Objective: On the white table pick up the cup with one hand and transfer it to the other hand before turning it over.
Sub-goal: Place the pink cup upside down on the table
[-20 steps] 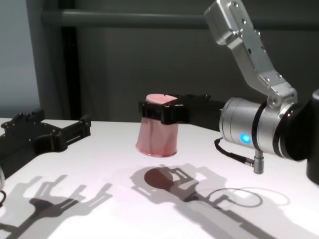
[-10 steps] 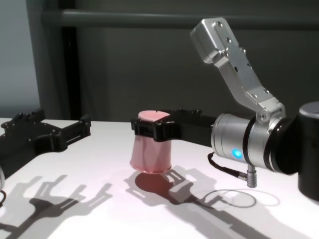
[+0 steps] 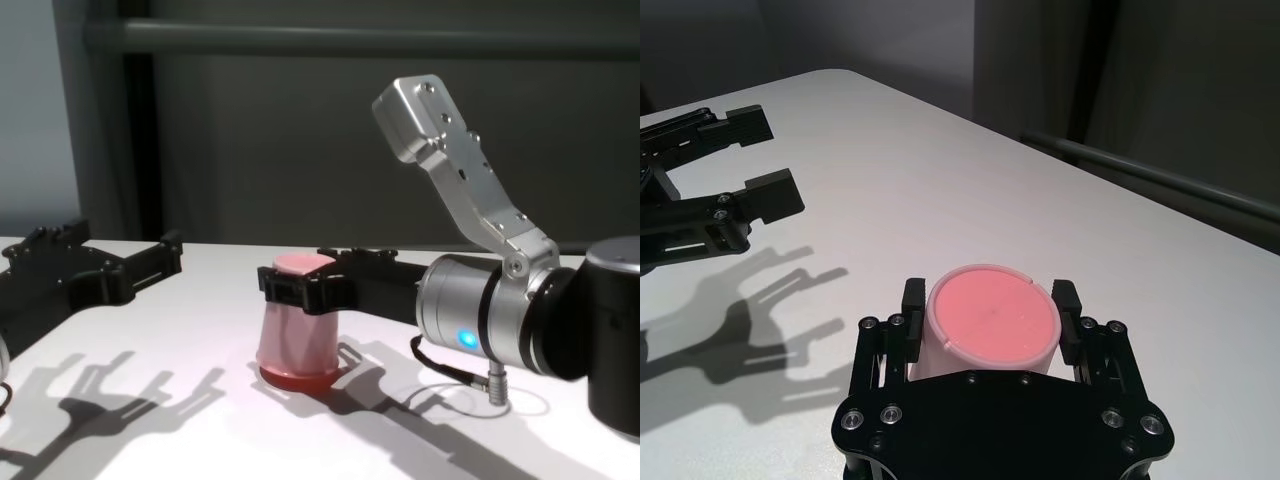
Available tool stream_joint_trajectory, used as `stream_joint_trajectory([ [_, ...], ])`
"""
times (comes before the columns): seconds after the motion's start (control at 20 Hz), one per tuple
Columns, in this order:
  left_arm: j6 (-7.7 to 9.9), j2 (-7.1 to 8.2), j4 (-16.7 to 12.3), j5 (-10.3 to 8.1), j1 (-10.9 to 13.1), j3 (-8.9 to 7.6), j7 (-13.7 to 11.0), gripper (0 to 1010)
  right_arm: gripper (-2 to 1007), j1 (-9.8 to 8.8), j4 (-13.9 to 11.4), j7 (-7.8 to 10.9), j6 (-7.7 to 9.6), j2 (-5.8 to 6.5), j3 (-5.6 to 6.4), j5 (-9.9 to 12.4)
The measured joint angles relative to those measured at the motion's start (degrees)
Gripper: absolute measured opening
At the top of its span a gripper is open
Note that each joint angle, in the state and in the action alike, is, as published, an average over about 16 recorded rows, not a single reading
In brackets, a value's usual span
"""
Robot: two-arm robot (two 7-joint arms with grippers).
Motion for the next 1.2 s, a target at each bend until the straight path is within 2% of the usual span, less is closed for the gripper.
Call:
stream_joint_trajectory([
  [0.3, 0.00, 0.00, 0.00, 0.00, 0.00, 0.00, 0.00, 1001, 796, -0.48, 0.55, 0.46, -0.15, -0.58, 0.71, -0.52],
  [0.8, 0.00, 0.00, 0.00, 0.00, 0.00, 0.00, 0.00, 1001, 958, -1.16, 0.63, 1.07, -0.61, -1.49, 2.33, -1.20],
  [1.0, 0.00, 0.00, 0.00, 0.00, 0.00, 0.00, 0.00, 1001, 994, -1.69, 0.98, 1.25, -2.04, -2.19, 3.40, -1.18],
  [1.2, 0.00, 0.00, 0.00, 0.00, 0.00, 0.00, 0.00, 1001, 1002, -2.47, 1.42, 0.93, -4.59, -2.92, 4.57, -1.42],
])
